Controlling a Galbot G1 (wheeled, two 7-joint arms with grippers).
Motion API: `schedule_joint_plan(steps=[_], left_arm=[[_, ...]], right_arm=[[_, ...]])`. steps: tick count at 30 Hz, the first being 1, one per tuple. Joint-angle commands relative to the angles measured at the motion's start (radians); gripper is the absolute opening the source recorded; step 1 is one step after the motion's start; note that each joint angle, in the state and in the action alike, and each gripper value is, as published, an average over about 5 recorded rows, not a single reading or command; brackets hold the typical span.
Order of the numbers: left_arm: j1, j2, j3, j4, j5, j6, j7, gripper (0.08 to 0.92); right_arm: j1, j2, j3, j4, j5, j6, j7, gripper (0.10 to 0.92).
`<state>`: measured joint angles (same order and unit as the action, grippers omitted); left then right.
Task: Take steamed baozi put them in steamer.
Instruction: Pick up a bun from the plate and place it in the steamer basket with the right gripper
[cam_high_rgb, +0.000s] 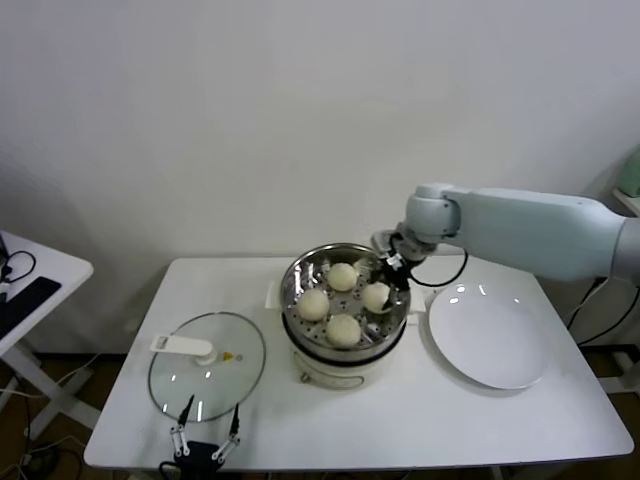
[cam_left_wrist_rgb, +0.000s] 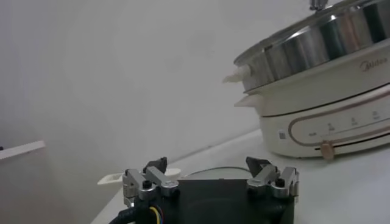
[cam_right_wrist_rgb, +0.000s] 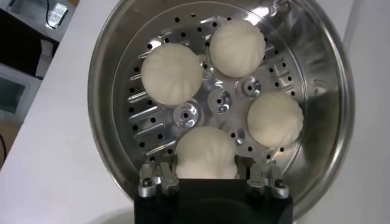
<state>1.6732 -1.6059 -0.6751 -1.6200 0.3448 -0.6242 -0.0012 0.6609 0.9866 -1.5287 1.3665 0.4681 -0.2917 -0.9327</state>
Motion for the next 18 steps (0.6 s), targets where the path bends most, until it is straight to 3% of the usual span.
schedule_joint_plan(steps=[1, 10, 18], left_arm=[[-0.001, 0.003, 0.001, 0.003, 0.001, 0.000, 0.001, 0.823], [-0.002, 0.002, -0.001, 0.006, 0.001, 0.000, 0.001, 0.823], [0.001, 0.004, -0.004, 0.003, 0.001, -0.001, 0.001, 0.823]], right_arm=[[-0.084, 0.017, 0.037, -0.039, -0.066, -0.005, 0.019, 0.649], [-0.079, 0.016, 0.039, -0.042, -0.071, 0.022, 0.001, 0.656], [0.060, -0.032, 0.003, -0.012, 0.007, 0.065, -0.062, 0.810]])
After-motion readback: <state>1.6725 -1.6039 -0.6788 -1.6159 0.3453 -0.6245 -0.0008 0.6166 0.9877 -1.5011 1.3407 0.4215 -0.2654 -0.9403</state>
